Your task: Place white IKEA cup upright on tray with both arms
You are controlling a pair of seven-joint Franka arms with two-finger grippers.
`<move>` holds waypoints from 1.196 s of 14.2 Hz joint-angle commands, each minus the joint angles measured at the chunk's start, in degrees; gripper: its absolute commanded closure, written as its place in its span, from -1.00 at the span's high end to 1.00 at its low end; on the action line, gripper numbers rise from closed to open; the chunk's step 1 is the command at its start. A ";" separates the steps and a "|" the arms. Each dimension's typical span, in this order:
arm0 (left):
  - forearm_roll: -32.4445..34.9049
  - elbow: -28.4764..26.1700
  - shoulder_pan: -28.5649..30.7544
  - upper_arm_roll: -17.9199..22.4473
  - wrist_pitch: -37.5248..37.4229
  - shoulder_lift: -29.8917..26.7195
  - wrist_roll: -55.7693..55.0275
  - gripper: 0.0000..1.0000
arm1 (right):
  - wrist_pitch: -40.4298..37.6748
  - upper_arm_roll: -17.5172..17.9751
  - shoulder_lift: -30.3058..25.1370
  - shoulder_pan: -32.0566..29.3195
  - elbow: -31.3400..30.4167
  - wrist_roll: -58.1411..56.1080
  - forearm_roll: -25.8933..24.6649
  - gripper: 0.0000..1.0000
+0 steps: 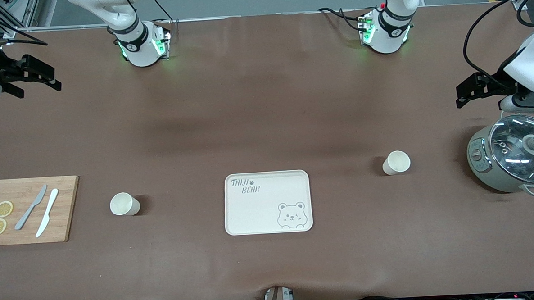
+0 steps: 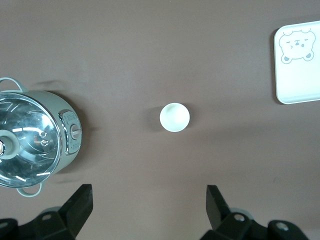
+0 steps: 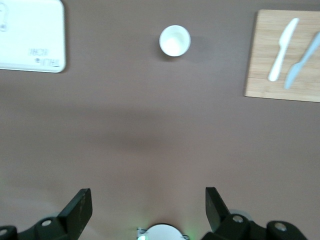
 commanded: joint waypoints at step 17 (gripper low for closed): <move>-0.39 -15.13 1.77 -0.38 11.54 -0.51 4.26 1.00 | 1.51 1.39 -1.84 -0.47 -0.40 2.06 -3.19 1.00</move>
